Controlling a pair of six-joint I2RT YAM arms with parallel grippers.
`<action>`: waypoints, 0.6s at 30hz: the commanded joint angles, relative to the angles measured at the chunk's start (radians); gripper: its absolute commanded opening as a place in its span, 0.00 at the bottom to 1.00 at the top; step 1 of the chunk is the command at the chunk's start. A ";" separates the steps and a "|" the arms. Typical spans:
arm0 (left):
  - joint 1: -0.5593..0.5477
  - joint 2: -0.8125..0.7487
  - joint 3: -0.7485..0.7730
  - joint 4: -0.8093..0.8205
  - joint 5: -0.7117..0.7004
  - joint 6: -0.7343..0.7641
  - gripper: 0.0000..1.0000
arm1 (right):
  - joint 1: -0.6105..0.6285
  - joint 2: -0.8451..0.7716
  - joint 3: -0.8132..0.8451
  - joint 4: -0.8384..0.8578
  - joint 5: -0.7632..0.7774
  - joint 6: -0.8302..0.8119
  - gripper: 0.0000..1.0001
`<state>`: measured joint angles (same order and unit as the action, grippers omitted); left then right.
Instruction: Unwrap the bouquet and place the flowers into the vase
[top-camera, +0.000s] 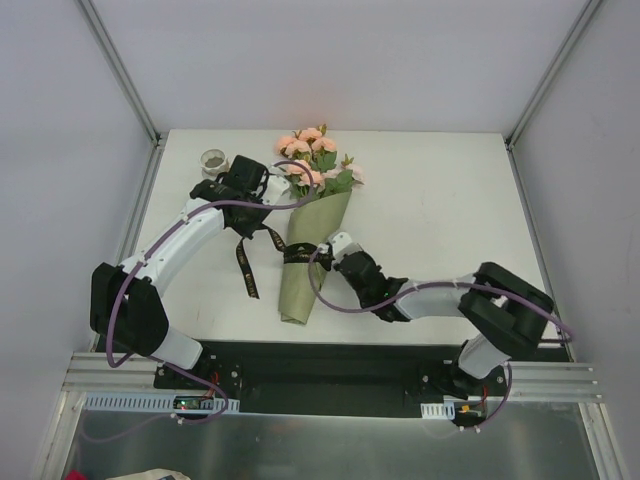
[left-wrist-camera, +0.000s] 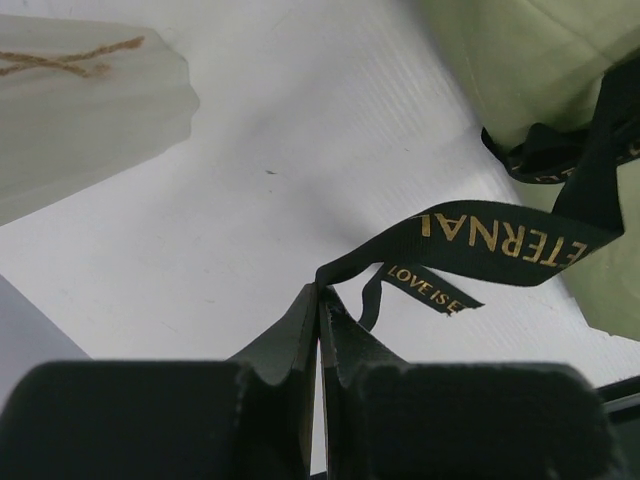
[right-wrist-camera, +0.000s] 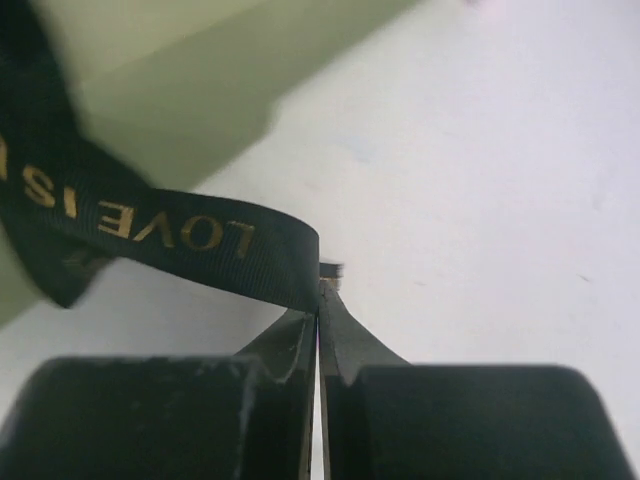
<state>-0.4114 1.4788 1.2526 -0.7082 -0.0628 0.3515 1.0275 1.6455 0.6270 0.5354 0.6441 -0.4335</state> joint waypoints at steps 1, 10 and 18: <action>-0.014 -0.028 0.076 -0.062 0.057 -0.028 0.00 | -0.102 -0.264 -0.042 -0.073 0.071 0.160 0.01; 0.100 -0.118 0.030 -0.088 -0.044 -0.023 0.00 | -0.481 -0.628 -0.009 -0.500 0.114 0.461 0.01; 0.448 -0.253 -0.122 -0.045 -0.184 0.110 0.10 | -0.696 -0.642 0.120 -0.831 0.137 0.592 0.34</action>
<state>-0.0692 1.3029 1.1843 -0.7540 -0.1566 0.3721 0.3664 0.9916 0.6571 -0.0910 0.7563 0.0574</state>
